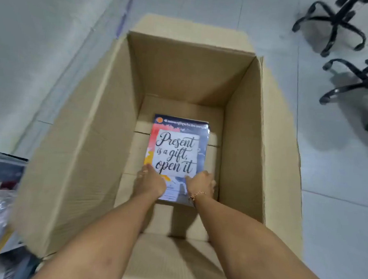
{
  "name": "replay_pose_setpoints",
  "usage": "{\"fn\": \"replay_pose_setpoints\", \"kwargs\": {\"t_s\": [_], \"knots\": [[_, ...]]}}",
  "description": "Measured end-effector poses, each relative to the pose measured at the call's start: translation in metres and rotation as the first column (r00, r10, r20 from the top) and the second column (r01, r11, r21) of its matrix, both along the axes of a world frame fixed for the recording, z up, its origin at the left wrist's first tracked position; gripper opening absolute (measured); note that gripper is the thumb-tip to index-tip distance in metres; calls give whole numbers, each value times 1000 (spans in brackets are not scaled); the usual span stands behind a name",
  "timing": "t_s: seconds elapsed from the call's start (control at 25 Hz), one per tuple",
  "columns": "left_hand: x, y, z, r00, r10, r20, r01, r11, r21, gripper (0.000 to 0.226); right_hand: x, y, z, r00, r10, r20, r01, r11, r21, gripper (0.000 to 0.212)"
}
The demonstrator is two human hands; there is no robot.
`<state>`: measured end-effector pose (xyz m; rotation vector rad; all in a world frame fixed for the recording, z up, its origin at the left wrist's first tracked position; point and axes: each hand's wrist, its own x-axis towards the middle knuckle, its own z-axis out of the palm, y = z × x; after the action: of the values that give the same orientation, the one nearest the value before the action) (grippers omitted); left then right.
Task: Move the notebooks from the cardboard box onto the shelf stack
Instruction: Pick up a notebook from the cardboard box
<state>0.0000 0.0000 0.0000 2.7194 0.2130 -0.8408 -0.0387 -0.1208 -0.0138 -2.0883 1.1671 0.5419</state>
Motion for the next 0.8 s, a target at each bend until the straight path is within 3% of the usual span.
{"fn": "replay_pose_setpoints", "kwargs": {"t_s": [0.08,0.2,0.44,0.56,0.64,0.72,0.8], "knots": [[9,8,-23,986,143,-82,-136,987,88,54,4,3,-13,996,-77,-53,80,995,52,61],[19,15,-42,974,179,-138,-164,980,115,45,9,7,-25,986,-145,-84,151,986,65,63],[22,20,-30,978,201,-60,-189,969,157,25,17,16,-15,947,-319,-48,312,943,-111,41],[10,15,1,994,30,108,-46,988,146,30,15,22,6,909,-414,47,416,906,-79,40],[7,15,35,972,16,233,-43,993,111,31,13,31,29,878,-456,144,468,881,-62,39],[1,24,82,919,2,395,-20,999,42,28,11,46,64,809,-504,301,531,848,-7,39],[-5,44,134,817,-35,576,41,999,2,24,13,68,113,680,-541,495,577,811,94,39]]}}
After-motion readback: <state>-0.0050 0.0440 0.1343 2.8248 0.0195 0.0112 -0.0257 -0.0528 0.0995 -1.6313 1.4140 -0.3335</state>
